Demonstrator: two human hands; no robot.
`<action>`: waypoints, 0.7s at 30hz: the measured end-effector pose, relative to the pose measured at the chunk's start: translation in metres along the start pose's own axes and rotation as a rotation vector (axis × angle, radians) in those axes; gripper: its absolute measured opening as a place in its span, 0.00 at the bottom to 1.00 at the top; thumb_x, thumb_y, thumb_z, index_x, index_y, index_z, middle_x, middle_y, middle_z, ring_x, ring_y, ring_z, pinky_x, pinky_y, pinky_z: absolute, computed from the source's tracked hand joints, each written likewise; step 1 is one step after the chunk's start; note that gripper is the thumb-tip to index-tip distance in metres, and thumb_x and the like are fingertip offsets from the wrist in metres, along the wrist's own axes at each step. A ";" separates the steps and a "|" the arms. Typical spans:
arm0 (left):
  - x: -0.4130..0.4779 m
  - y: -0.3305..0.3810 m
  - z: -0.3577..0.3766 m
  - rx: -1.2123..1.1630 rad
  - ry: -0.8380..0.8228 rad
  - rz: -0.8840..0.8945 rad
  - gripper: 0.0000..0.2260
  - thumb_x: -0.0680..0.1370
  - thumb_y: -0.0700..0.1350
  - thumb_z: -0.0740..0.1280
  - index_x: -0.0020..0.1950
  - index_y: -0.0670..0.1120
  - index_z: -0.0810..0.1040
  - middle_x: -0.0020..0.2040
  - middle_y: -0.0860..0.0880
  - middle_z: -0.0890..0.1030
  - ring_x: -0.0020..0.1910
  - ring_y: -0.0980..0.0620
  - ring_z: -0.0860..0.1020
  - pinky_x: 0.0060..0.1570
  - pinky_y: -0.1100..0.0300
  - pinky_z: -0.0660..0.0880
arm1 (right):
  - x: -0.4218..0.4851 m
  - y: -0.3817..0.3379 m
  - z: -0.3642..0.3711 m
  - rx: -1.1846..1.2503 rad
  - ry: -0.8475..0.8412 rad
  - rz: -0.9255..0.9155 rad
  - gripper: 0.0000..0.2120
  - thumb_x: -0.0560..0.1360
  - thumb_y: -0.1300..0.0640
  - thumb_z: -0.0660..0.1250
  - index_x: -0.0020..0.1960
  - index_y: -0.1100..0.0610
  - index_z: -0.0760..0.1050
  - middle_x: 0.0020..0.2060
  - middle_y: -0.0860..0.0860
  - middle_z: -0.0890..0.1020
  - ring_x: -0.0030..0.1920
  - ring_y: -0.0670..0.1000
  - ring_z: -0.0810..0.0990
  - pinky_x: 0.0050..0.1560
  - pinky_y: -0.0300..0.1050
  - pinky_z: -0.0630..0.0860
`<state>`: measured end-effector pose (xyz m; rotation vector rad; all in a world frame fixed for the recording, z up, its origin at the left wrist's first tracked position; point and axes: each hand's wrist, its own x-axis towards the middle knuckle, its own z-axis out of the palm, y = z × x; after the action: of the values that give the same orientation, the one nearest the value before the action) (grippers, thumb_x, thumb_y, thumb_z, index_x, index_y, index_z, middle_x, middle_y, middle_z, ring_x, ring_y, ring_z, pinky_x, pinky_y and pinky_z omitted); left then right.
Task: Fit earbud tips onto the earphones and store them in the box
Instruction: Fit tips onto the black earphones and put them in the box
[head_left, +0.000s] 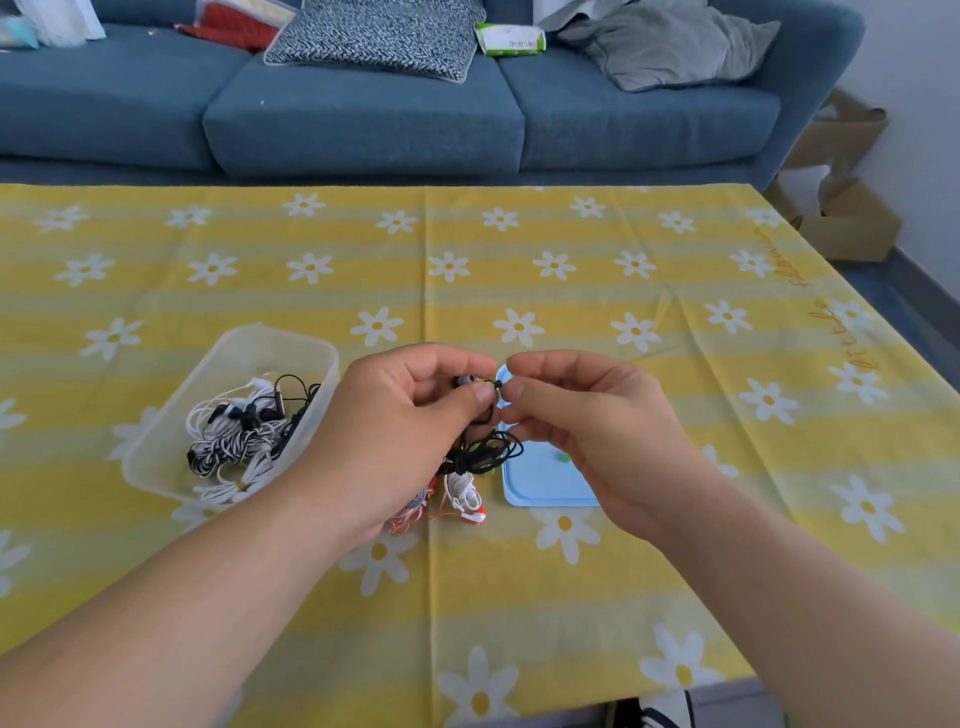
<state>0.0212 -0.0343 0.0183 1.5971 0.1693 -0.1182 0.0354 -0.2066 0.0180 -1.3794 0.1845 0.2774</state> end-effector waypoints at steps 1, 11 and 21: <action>0.001 0.000 -0.001 -0.005 0.009 0.010 0.09 0.79 0.36 0.72 0.51 0.49 0.86 0.42 0.45 0.88 0.44 0.46 0.88 0.52 0.52 0.83 | 0.000 0.000 -0.001 0.007 0.000 -0.002 0.08 0.74 0.68 0.74 0.53 0.64 0.83 0.40 0.59 0.85 0.39 0.55 0.84 0.44 0.44 0.80; 0.000 0.002 -0.001 -0.041 0.014 0.074 0.10 0.78 0.37 0.72 0.57 0.48 0.84 0.44 0.46 0.88 0.44 0.48 0.88 0.55 0.51 0.82 | 0.001 -0.002 -0.005 0.093 -0.023 0.034 0.13 0.71 0.69 0.75 0.54 0.68 0.82 0.41 0.60 0.85 0.40 0.55 0.85 0.42 0.43 0.82; -0.002 0.008 -0.003 0.062 -0.062 0.147 0.05 0.78 0.36 0.72 0.50 0.46 0.85 0.40 0.48 0.87 0.40 0.52 0.87 0.43 0.64 0.81 | 0.002 -0.006 -0.005 0.159 -0.074 0.099 0.15 0.69 0.68 0.75 0.55 0.68 0.82 0.38 0.57 0.84 0.36 0.51 0.83 0.38 0.41 0.81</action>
<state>0.0206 -0.0315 0.0267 1.6601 -0.0002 -0.0593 0.0393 -0.2123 0.0217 -1.2025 0.2099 0.3876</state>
